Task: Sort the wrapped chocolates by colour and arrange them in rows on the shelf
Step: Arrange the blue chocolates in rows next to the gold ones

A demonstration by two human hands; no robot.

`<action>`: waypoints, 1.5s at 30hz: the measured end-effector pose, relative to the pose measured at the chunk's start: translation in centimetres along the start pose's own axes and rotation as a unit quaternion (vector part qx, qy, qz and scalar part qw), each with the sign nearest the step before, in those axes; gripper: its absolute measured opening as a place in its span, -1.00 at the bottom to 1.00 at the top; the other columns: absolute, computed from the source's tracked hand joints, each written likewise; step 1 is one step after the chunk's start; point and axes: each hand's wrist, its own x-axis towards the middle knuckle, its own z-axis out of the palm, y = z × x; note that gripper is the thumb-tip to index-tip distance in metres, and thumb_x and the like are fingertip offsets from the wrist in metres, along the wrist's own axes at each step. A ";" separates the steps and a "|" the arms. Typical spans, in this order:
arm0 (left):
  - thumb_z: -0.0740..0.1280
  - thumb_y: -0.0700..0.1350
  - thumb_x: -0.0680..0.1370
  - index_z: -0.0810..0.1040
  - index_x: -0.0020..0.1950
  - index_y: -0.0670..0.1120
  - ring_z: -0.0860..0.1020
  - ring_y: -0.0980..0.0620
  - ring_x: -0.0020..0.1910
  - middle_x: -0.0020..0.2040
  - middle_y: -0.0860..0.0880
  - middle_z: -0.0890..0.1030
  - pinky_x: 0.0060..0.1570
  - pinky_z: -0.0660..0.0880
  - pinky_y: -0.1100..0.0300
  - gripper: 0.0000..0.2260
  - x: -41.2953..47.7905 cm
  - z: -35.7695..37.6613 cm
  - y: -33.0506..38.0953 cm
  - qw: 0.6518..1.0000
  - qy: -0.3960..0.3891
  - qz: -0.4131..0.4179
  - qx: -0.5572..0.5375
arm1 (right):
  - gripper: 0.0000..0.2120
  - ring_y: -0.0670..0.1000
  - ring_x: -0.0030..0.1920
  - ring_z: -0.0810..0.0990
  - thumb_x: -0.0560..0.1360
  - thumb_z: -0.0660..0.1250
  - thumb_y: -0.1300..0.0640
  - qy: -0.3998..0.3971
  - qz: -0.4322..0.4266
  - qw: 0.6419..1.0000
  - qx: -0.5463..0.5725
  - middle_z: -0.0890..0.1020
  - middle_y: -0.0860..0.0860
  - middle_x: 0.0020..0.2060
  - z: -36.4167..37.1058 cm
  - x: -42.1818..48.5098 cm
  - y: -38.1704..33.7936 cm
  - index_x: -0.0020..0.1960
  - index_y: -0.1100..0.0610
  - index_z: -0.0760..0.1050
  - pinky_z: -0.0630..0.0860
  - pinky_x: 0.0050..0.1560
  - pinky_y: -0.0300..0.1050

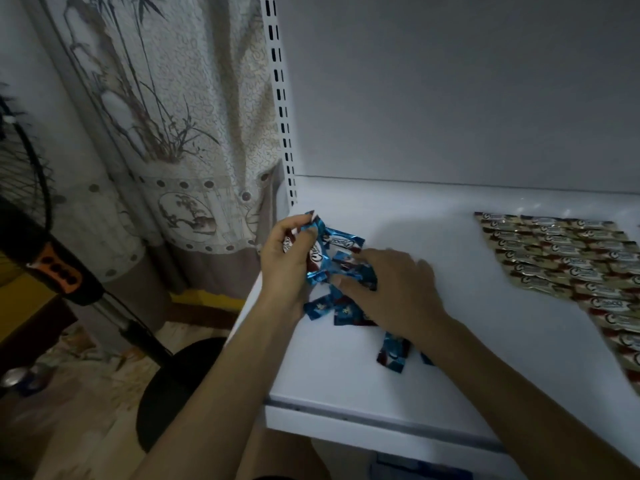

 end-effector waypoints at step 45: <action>0.28 -0.23 0.60 0.62 -0.04 -0.05 0.59 0.17 -0.29 -0.15 0.03 0.68 -0.41 0.48 0.32 -0.85 2.5 8.0 -2.1 0.988 -0.138 -0.060 -0.013 | -0.28 0.02 -0.11 0.45 0.57 0.20 0.13 0.104 -0.019 0.970 -0.219 0.53 0.06 0.02 -3.7 2.9 8.0 0.56 0.00 -0.16 0.24 -0.18 -0.12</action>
